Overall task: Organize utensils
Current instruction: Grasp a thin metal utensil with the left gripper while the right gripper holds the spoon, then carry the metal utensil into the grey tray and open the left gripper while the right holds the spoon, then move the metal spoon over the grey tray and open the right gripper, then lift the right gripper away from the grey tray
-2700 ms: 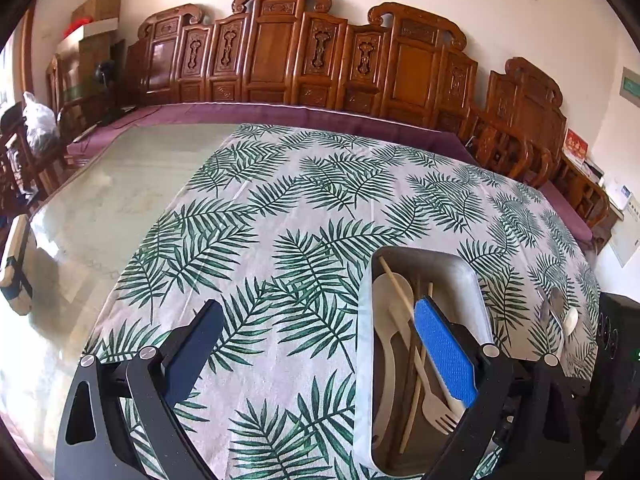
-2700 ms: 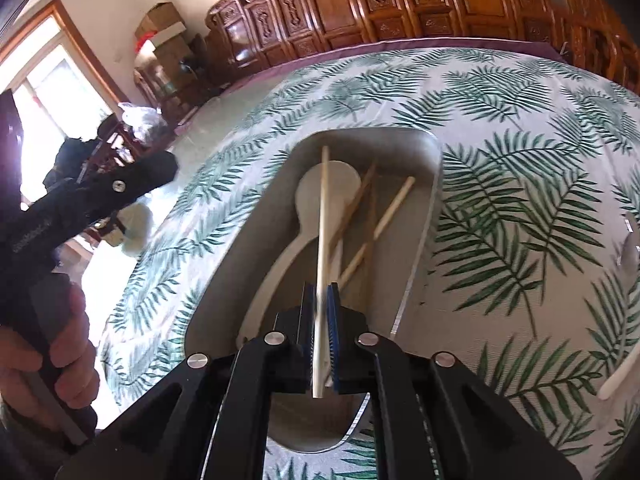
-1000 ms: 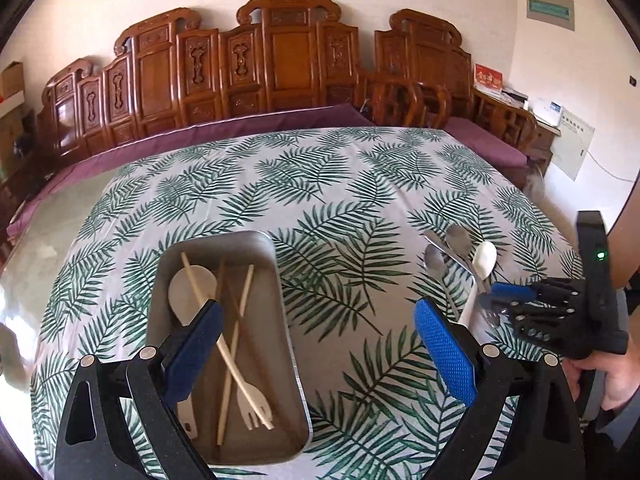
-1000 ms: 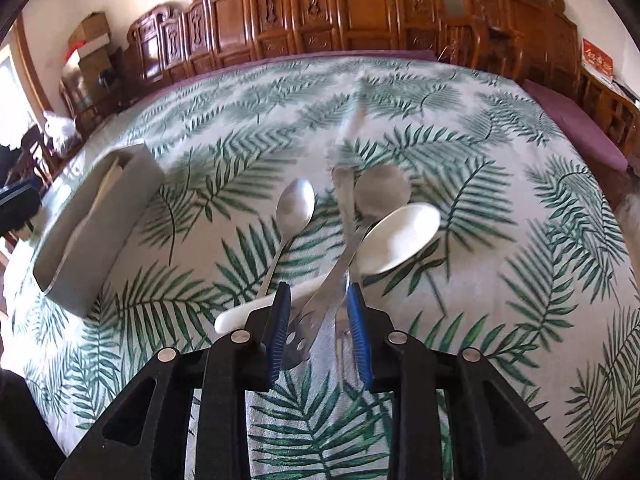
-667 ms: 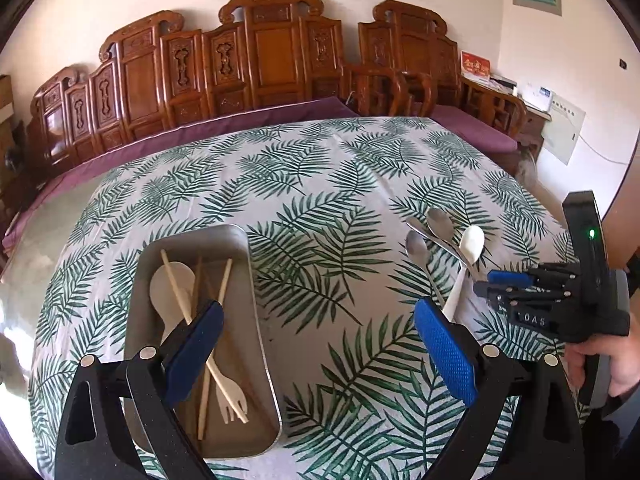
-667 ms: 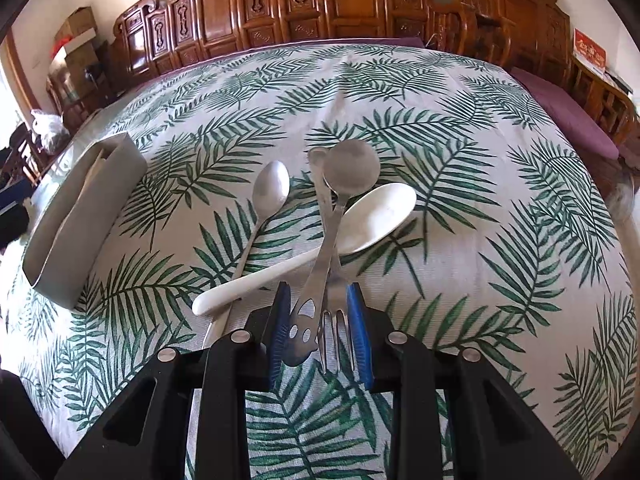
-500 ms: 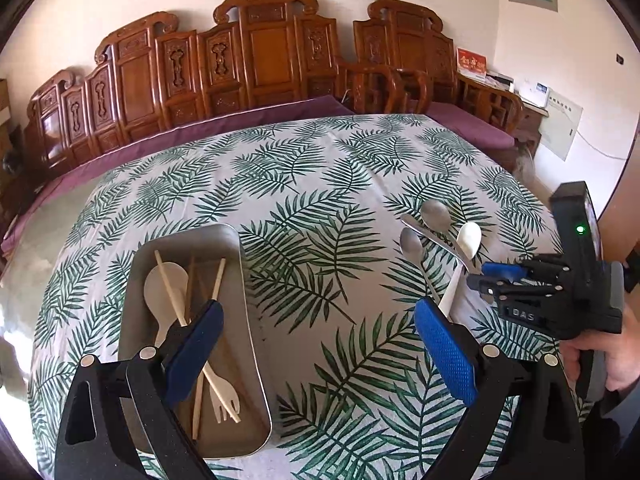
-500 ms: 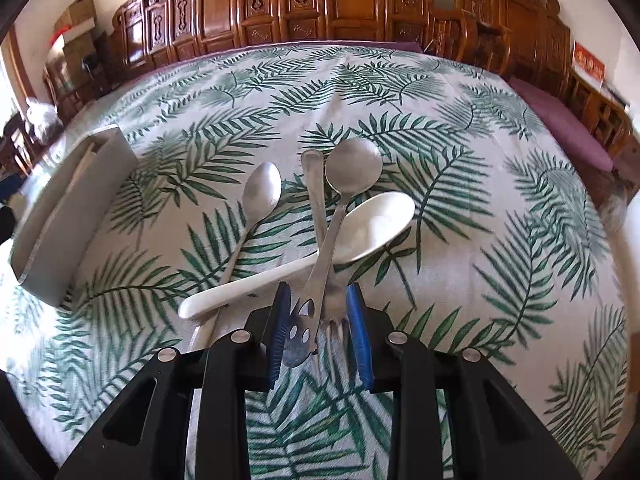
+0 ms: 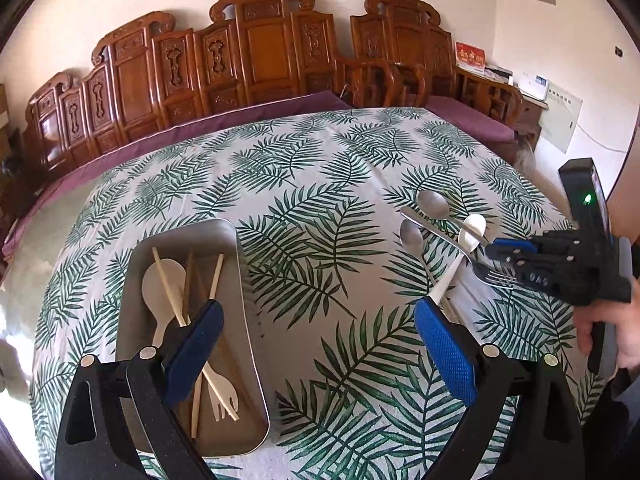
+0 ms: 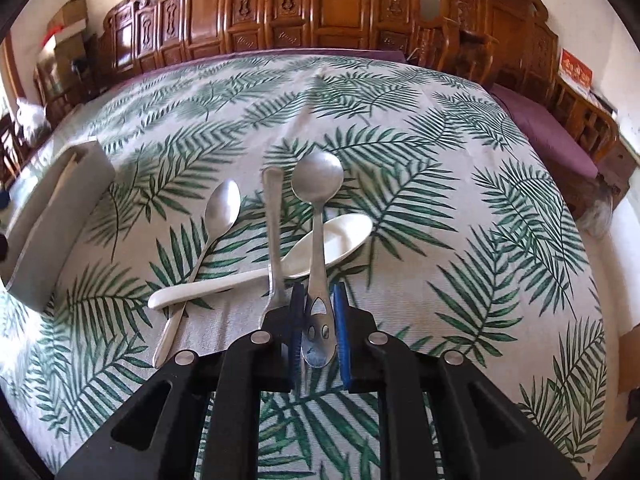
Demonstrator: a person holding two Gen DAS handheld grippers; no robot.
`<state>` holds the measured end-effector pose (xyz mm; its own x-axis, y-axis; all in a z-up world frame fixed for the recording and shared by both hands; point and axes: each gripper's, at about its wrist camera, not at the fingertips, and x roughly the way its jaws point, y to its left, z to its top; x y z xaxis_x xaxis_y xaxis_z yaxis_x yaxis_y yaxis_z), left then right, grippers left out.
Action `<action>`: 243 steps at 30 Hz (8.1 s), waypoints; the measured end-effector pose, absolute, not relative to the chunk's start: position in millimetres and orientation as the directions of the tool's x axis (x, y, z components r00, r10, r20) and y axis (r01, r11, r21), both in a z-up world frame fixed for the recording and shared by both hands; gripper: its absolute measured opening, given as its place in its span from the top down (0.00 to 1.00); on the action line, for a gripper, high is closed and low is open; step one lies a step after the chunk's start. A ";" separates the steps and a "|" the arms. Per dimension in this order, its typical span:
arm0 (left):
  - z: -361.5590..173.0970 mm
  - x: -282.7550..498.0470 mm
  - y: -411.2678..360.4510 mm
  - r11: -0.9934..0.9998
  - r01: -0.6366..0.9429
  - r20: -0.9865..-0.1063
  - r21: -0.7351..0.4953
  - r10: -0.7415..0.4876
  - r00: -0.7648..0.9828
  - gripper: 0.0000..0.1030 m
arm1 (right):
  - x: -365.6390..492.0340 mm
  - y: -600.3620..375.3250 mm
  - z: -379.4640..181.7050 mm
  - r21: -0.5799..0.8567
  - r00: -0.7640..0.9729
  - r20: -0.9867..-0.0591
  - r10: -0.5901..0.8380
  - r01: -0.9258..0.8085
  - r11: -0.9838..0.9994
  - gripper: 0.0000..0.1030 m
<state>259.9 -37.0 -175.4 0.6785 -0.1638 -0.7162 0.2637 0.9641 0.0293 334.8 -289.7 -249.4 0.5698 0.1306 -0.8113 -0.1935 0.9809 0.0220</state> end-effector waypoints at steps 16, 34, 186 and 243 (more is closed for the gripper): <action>-179.4 255.5 -50.9 0.958 0.285 -0.726 0.038 -0.169 0.666 0.10 | 358.4 -304.3 -266.1 0.005 0.547 -0.830 0.114 -0.196 0.981 0.81; -189.9 288.1 -107.1 0.949 0.314 -0.761 0.021 -0.189 0.620 0.10 | 346.7 -323.4 -237.2 0.116 0.591 -0.769 0.244 -0.246 0.962 0.84; -163.5 240.0 131.4 0.996 -0.085 -0.697 -0.021 0.047 0.715 0.08 | 280.8 -69.2 -174.6 0.004 0.555 -0.686 0.470 -0.643 0.766 0.84; -154.0 241.7 -6.7 0.980 0.192 -0.661 -0.053 -0.179 0.729 0.08 | 316.5 -298.5 -231.7 0.090 0.596 -0.766 0.241 -0.272 0.958 0.51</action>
